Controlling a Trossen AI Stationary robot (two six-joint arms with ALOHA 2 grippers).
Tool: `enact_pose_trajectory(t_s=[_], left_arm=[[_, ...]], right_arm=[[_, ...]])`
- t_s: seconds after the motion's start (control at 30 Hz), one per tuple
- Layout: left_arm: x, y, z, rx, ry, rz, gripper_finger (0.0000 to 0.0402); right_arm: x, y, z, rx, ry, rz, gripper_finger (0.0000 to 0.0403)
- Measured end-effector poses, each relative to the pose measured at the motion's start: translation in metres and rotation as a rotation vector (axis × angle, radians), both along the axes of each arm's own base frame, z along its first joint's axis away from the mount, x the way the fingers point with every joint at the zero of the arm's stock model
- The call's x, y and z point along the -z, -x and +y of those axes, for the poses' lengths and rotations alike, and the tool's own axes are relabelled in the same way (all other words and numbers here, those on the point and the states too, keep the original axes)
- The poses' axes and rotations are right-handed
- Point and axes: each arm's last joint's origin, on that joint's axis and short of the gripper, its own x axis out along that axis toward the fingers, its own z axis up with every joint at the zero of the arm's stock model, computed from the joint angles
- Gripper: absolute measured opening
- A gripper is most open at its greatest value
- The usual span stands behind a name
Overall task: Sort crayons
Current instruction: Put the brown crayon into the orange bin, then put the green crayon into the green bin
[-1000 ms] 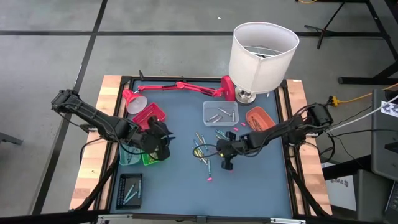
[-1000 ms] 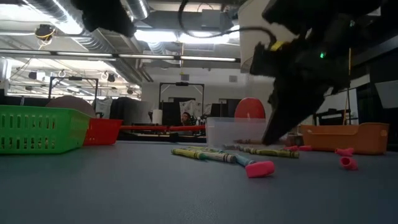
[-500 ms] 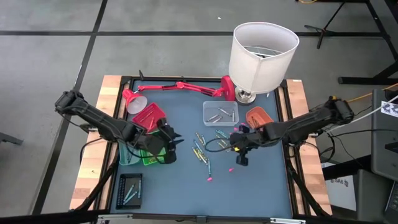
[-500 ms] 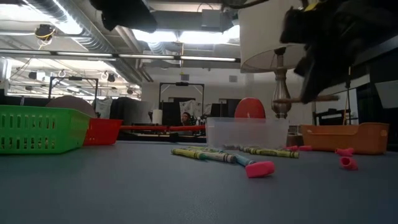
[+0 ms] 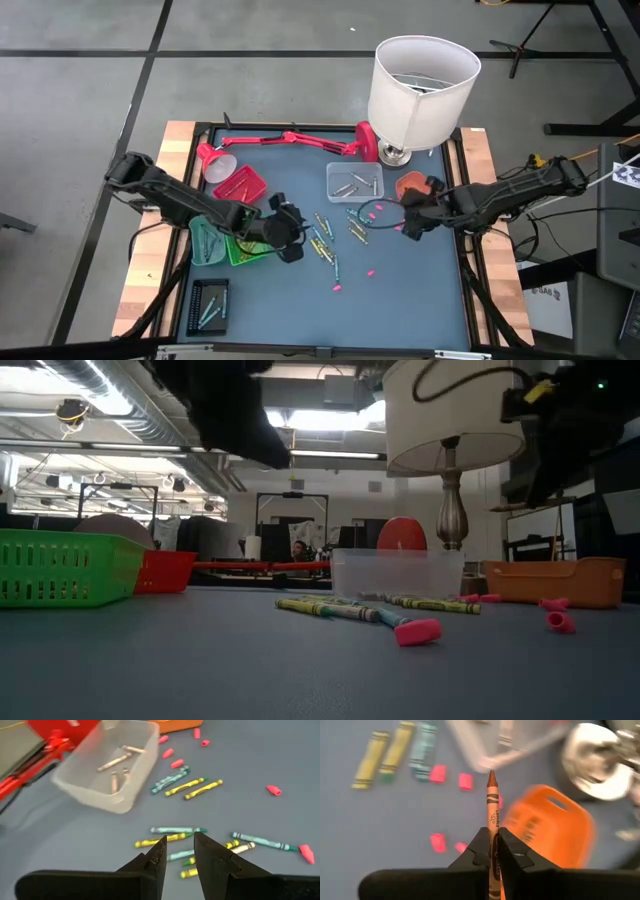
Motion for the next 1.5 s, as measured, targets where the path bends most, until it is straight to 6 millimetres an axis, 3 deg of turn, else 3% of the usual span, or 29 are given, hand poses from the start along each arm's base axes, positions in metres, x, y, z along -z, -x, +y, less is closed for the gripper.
enact_pose_trajectory(t_s=[0.37,0.63,0.9,1.27,1.5], left_arm=[[0.034,-0.037,0.007,0.345,0.032,0.031,0.0082],[0.056,-0.044,0.016,0.483,0.011,0.114,0.0082],[0.06,-0.045,0.026,0.596,-0.008,0.15,0.0082],[0.064,-0.043,0.039,0.705,-0.047,0.208,0.0082],[0.064,-0.043,0.046,0.733,-0.097,0.219,0.0081]], right_arm=[[0.01,0.012,-0.02,0.233,0.067,0.084,0.0013],[0.035,0.016,-0.044,0.355,-0.044,0.139,0.0013],[0.047,0.018,-0.053,0.412,-0.073,0.141,0.0039],[0.047,0.018,-0.053,0.41,-0.073,0.136,0.0085],[0.047,0.016,-0.053,0.41,-0.077,0.11,0.0089]])
